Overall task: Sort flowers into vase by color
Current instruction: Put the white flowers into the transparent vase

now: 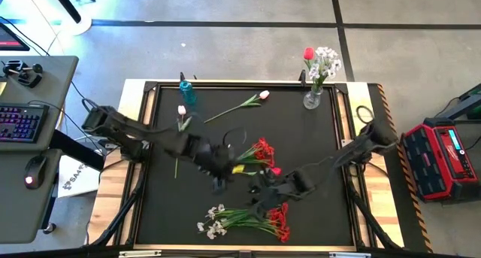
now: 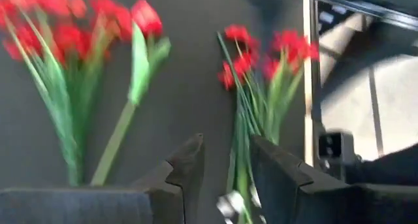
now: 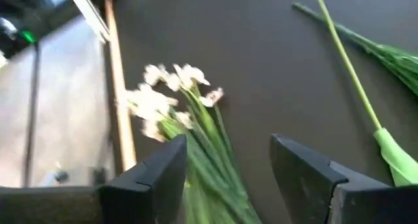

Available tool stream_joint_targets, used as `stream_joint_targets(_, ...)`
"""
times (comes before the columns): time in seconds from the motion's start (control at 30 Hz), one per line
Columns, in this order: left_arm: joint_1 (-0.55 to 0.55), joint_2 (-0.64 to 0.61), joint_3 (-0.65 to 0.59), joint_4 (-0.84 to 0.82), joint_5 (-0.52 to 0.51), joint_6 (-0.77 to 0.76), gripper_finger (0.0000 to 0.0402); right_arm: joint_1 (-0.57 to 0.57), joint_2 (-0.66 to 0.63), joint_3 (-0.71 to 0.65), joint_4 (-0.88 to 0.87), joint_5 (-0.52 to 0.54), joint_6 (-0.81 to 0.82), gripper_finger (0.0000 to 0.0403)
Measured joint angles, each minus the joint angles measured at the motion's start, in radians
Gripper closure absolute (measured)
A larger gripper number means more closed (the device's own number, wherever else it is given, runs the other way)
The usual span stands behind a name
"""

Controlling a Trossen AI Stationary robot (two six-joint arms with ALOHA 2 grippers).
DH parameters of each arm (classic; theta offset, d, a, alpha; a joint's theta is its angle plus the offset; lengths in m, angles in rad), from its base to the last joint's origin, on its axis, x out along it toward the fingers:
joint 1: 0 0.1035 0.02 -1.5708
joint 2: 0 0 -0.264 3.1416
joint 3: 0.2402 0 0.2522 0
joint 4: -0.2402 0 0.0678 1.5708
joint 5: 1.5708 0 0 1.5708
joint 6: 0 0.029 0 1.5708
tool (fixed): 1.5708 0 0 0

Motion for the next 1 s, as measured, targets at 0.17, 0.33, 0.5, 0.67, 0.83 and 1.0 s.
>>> stream_joint_targets(0.17,-0.122,0.0,0.0,-0.051,-0.097,-0.151,0.0291,-0.026,0.092,0.0,-0.036,-0.091,-0.048,0.0199)
stream_joint_targets(0.33,-0.209,0.0,0.0,-0.053,-0.166,-0.262,0.0291,-0.028,0.169,0.0,-0.044,-0.157,-0.107,0.0199)
stream_joint_targets(0.5,-0.259,0.0,0.0,-0.064,-0.238,-0.324,0.0291,-0.025,0.203,0.0,-0.057,-0.215,-0.125,0.0199)
stream_joint_targets(0.67,-0.263,0.0,0.0,-0.069,-0.252,-0.332,0.0291,-0.023,0.198,0.0,-0.056,-0.244,-0.132,0.0199)
stream_joint_targets(0.83,-0.256,0.0,0.0,-0.069,-0.252,-0.33,0.0291,-0.006,0.196,0.0,-0.03,-0.254,-0.139,0.0199)
stream_joint_targets(1.0,-0.253,0.0,0.0,-0.069,-0.252,-0.312,0.0291,0.011,0.214,0.0,-0.029,-0.208,-0.155,0.0199)
